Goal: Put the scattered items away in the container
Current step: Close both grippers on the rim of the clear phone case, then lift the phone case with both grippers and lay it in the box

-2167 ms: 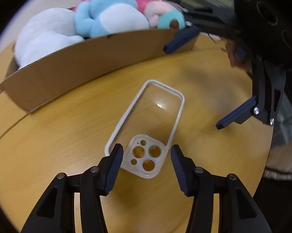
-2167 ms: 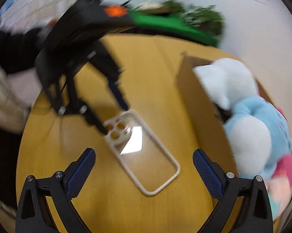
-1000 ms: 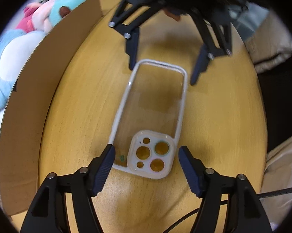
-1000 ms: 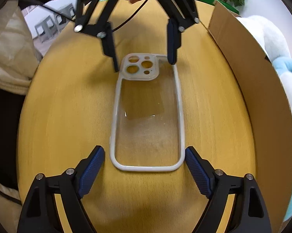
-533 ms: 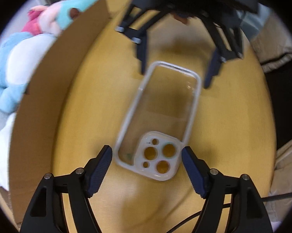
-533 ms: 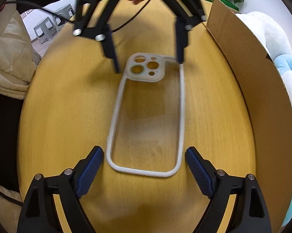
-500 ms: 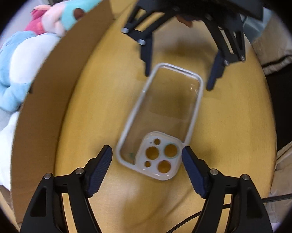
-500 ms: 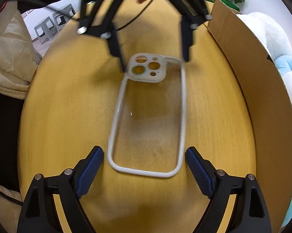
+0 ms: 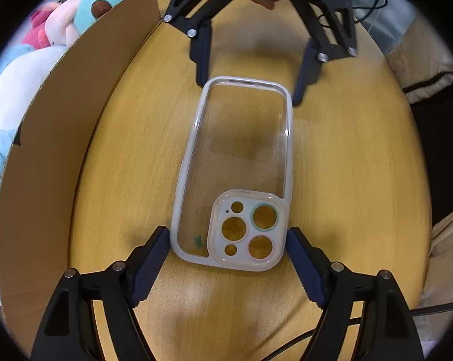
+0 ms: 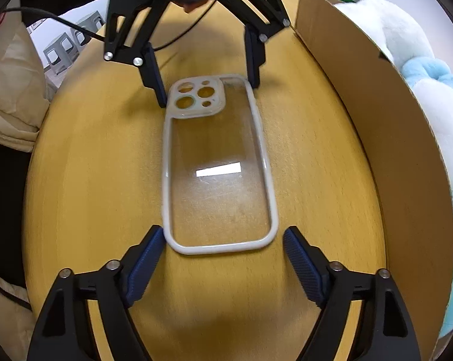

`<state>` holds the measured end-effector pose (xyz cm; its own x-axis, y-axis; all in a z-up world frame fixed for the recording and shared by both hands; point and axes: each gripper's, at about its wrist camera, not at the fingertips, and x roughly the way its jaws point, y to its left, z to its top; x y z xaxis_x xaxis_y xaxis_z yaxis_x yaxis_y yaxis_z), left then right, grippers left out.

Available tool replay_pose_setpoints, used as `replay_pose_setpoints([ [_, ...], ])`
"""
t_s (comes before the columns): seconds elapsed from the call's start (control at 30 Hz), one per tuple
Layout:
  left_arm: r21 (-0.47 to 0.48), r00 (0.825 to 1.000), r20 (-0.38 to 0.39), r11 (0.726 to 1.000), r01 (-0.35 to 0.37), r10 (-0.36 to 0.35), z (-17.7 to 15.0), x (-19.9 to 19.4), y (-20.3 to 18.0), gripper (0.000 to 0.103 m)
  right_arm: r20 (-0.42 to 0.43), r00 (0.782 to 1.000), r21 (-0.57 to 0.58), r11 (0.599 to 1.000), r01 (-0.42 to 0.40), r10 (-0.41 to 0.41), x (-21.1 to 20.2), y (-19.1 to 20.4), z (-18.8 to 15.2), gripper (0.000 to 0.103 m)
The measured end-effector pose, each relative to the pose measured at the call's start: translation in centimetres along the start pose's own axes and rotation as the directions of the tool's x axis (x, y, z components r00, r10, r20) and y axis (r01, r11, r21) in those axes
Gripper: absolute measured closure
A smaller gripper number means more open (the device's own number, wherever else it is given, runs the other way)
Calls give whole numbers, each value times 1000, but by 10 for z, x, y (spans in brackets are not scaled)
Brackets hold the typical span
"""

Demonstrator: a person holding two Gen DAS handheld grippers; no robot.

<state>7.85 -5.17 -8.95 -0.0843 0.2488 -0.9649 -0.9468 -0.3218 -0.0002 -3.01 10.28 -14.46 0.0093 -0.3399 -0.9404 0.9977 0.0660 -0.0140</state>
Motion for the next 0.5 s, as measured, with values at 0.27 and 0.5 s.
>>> replay_pose_setpoints([
  [0.27, 2, 1000, 15, 1000, -10, 10, -10, -14, -18, 25, 1, 1000, -45, 999, -27, 27, 7, 2, 13, 21],
  [0.5, 29, 994, 80, 997, -71, 68, -8, -66, -20, 26, 9, 1000, -110, 994, -7, 8, -30, -5, 19, 21],
])
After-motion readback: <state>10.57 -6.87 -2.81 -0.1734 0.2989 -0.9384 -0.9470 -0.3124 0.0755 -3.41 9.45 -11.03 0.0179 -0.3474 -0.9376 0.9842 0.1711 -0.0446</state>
